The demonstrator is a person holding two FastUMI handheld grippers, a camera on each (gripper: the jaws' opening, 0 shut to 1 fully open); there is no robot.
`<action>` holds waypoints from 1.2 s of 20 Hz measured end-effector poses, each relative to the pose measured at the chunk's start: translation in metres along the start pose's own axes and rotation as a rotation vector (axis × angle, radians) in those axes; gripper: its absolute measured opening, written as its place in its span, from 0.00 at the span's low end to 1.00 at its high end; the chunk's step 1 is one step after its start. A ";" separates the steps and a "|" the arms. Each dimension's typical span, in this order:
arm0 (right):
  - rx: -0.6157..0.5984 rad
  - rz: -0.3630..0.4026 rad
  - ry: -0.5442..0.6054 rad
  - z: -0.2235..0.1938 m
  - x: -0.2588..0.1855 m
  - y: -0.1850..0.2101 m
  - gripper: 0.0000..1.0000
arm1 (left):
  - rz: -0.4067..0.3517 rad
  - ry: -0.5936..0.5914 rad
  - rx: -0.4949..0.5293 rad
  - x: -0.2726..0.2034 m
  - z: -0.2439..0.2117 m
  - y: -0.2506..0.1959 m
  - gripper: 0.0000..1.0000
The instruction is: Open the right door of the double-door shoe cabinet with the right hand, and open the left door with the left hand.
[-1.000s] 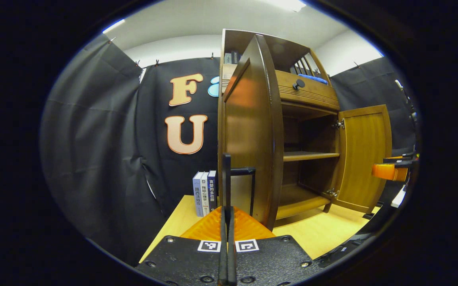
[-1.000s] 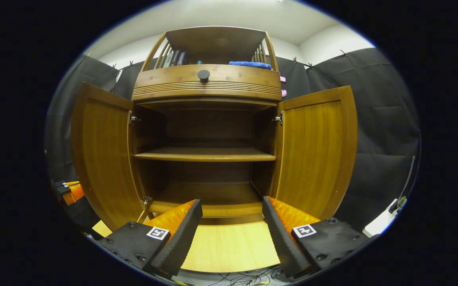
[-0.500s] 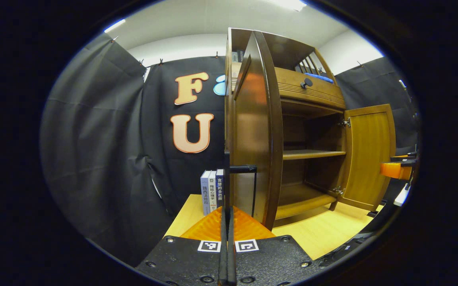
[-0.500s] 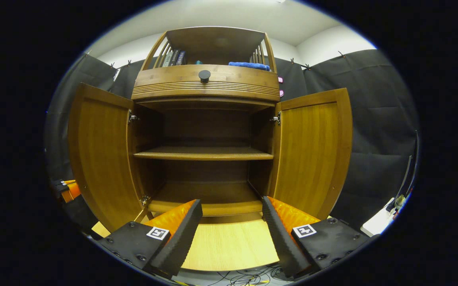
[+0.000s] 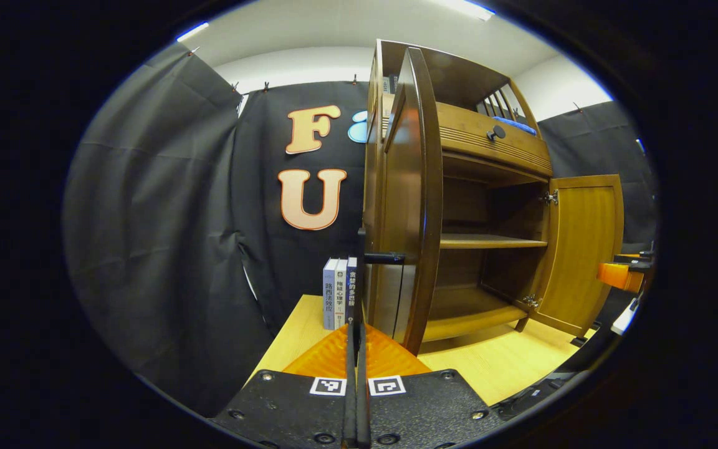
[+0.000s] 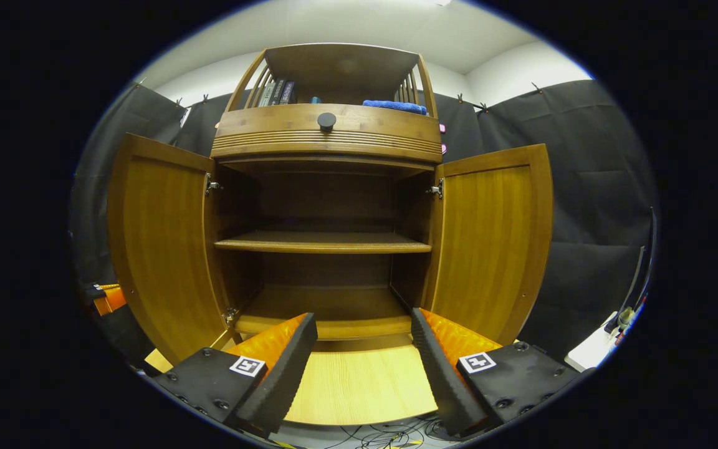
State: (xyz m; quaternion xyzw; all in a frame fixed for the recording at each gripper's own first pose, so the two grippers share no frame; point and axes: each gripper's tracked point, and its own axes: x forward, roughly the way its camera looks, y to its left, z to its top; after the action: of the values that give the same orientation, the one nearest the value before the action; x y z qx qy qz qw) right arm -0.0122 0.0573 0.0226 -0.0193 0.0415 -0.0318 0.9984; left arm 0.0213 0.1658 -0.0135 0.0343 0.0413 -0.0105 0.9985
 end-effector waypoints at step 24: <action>0.016 0.015 -0.042 0.028 -0.023 0.014 0.94 | 0.059 -0.037 -0.043 -0.061 0.060 -0.022 0.50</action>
State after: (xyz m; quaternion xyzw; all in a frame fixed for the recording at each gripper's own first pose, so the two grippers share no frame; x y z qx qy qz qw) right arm -0.0316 0.0735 0.0515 -0.0118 0.0203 -0.0240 0.9994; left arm -0.0354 0.1405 0.0498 0.0140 0.0222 0.0193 0.9995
